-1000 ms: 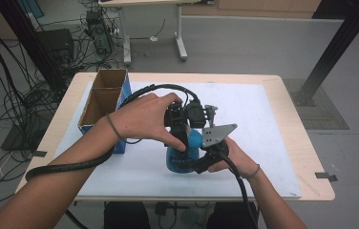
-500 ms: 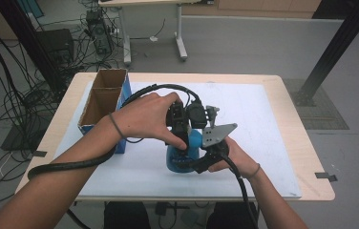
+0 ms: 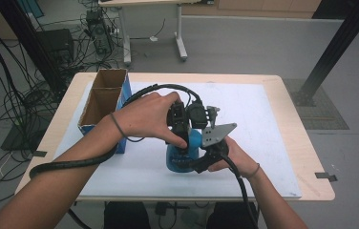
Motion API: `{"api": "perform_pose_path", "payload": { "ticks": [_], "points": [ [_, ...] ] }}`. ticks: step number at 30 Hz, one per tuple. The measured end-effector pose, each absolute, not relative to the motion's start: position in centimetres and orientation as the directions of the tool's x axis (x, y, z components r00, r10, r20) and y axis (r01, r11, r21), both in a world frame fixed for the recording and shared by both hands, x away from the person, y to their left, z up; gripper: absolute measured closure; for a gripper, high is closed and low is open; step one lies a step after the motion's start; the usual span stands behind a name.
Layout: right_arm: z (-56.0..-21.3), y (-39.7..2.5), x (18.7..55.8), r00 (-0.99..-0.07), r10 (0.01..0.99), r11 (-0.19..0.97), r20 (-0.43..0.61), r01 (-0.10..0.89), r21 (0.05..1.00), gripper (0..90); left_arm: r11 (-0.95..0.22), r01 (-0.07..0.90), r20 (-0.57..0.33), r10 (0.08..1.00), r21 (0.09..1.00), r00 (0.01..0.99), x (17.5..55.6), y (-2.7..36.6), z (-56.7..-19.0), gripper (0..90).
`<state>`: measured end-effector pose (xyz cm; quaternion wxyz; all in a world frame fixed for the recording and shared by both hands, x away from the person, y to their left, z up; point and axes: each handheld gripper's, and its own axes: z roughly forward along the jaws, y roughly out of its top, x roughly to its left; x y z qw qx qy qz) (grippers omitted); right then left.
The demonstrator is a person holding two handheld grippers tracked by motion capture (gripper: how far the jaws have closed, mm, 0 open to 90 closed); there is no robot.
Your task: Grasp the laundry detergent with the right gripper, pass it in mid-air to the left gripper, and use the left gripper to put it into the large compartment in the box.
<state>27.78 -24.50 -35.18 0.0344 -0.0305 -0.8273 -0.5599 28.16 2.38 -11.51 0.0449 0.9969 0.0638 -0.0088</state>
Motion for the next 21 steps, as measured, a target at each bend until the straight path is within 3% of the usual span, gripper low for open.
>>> {"api": "perform_pose_path", "payload": {
  "ticks": [21],
  "points": [
    [-35.35, -24.45, 27.98, -0.996, 0.009, 0.366, 0.092, 0.089, 0.926, 41.8, -0.986, 0.137, -0.016, 0.136, 0.098, 0.991, 28.03, 2.62, -11.57, 36.7]
  ]
}}
